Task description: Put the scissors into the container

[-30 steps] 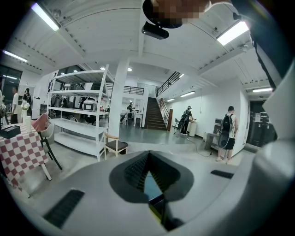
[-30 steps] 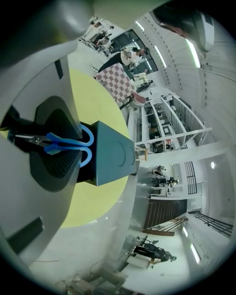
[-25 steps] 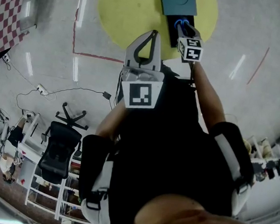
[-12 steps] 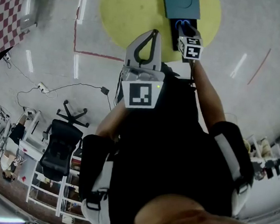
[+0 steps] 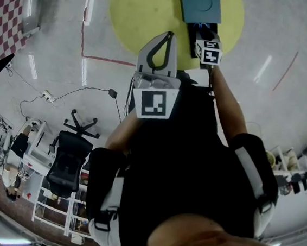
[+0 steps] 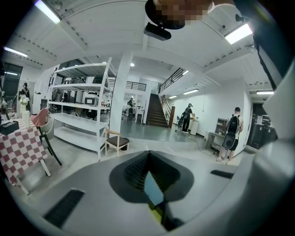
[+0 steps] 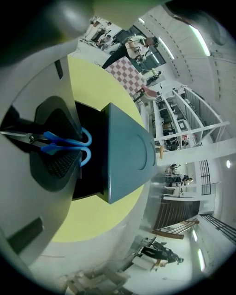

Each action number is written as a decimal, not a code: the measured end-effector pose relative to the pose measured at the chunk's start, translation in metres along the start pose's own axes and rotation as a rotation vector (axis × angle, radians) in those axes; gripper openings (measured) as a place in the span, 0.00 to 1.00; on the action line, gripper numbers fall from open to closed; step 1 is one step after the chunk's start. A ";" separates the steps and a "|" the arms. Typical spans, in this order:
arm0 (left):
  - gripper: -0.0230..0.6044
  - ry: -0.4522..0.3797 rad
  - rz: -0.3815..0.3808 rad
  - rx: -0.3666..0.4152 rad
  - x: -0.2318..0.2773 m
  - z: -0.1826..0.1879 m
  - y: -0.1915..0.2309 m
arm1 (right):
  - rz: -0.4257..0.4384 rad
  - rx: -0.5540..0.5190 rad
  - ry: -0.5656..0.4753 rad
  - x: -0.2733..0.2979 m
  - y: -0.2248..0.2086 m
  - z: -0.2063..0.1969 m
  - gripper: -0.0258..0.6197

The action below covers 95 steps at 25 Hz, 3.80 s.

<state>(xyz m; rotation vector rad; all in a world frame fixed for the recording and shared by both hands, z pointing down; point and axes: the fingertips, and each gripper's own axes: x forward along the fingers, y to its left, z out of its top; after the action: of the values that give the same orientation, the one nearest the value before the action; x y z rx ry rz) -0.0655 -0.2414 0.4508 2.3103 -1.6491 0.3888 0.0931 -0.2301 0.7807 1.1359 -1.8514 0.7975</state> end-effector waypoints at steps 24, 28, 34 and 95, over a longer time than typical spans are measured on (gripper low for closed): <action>0.03 -0.026 0.017 -0.076 -0.013 0.001 -0.010 | 0.002 0.000 -0.017 -0.008 0.002 -0.001 0.17; 0.03 -0.046 0.020 -0.061 -0.023 0.003 -0.013 | -0.002 0.006 -0.036 -0.016 0.006 0.000 0.17; 0.03 -0.081 0.034 -0.070 -0.047 0.008 -0.033 | -0.009 0.011 -0.070 -0.039 0.006 -0.001 0.16; 0.03 -0.176 -0.040 -0.035 -0.199 0.014 -0.146 | 0.105 0.046 -0.684 -0.403 0.086 -0.014 0.04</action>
<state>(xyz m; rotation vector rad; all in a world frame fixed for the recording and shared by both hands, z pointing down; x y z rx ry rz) 0.0111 -0.0268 0.3539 2.4075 -1.6697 0.1497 0.1286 -0.0206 0.4267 1.4719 -2.4734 0.5402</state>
